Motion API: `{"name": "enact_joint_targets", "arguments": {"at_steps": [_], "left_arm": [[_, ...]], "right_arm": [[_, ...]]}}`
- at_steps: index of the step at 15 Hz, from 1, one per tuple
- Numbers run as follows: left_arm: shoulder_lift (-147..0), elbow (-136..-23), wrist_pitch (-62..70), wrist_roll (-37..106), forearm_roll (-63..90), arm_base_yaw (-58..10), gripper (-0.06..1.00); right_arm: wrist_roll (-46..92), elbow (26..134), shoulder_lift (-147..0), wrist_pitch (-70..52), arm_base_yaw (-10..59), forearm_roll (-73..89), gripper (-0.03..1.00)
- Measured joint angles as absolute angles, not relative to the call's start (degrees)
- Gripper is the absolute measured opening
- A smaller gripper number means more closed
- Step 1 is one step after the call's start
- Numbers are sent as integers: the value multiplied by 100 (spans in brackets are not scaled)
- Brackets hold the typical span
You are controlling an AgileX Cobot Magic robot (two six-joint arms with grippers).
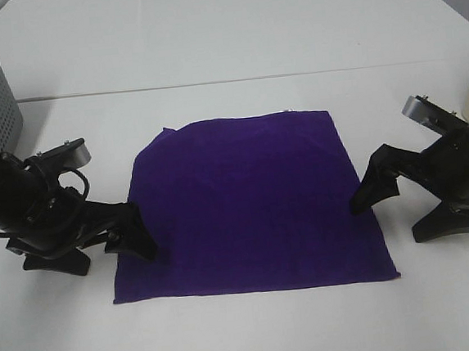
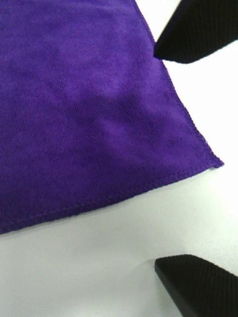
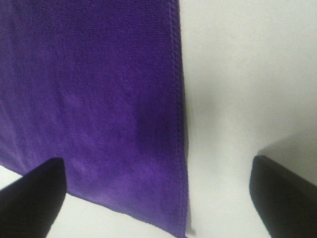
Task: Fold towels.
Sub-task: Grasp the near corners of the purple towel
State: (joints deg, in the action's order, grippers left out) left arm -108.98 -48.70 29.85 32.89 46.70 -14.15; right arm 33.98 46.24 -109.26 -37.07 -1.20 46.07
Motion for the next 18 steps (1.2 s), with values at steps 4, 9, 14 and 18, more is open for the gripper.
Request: {"name": "enact_joint_targets", "arguments": {"at_steps": [4,9,14,18], "left_arm": [[-11190,-5174,2962,3289,4715,-1868,98],[-11688,-6108,3850,2951,4515,-2028,97],[-11706,-6142,3890,2928,4498,-2045,95],[-11774,-6142,3770,2790,4452,-2086,61]], "right_arm": [[3398,4670,-11138,-3799,57,5036,96],[3380,5306,-11516,-4022,1117,5013,95],[3214,5506,-11591,-3982,1312,4767,88],[3123,5506,-11625,-3810,1312,4360,60]]}}
